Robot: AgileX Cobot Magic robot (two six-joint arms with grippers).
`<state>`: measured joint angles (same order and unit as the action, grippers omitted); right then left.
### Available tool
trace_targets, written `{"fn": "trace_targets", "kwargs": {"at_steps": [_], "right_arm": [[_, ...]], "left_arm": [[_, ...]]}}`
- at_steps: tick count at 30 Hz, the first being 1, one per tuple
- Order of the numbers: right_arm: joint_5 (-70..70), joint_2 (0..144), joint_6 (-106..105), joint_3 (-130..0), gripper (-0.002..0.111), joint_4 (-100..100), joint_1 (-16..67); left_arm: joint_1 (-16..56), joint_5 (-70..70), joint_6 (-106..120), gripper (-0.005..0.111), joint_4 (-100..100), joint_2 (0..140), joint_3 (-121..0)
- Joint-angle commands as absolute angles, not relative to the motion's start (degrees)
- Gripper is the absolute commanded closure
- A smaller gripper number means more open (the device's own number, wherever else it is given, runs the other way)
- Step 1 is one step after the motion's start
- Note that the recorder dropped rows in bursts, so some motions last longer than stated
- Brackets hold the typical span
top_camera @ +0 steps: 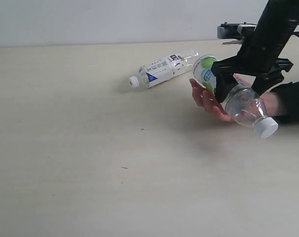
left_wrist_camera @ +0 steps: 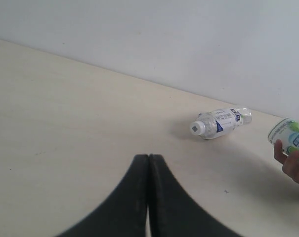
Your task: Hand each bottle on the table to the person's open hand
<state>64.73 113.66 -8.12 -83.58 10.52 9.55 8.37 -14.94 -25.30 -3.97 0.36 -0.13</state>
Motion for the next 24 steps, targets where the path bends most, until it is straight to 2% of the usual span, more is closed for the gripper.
{"fn": "trace_targets", "kwargs": {"at_steps": [1,7,11,14,15,17,18,21,24], "right_arm": [[64.53,112.9,-9.02,-83.29,0.022,10.5,9.35],[58.39,106.37,-13.68,-83.29,0.024,12.73,9.35],[55.51,100.25,-17.1,-82.22,0.03,14.74,9.35],[47.87,93.43,-19.0,-76.17,0.052,16.86,9.35],[43.99,89.98,-21.39,-72.07,0.067,19.79,9.35],[38.85,84.09,-25.66,-65.35,0.09,25.24,9.35],[34.73,80.64,-28.31,-59.89,0.107,28.73,9.35],[27.99,69.55,-38.41,-49.29,0.108,43.68,9.35],[28.8,59.06,-46.84,-41.52,0.108,51.42,9.35]], "left_arm": [[8.58,-14.69,-25.11,0.107,-4.1,0.0,0.0],[8.58,-14.69,-25.11,0.107,-4.1,0.0,0.0],[8.58,-14.69,-25.11,0.107,-4.1,0.0,0.0],[8.58,-14.69,-25.11,0.107,-4.1,0.0,0.0],[8.58,-14.69,-25.11,0.107,-4.1,0.0,0.0],[8.58,-14.69,-25.11,0.107,-4.1,0.0,0.0],[8.58,-14.69,-25.11,0.107,-4.1,0.0,0.0],[8.58,-14.69,-25.11,0.107,-4.1,0.0,0.0],[8.58,-14.69,-25.11,0.107,-4.1,0.0,0.0]]}}
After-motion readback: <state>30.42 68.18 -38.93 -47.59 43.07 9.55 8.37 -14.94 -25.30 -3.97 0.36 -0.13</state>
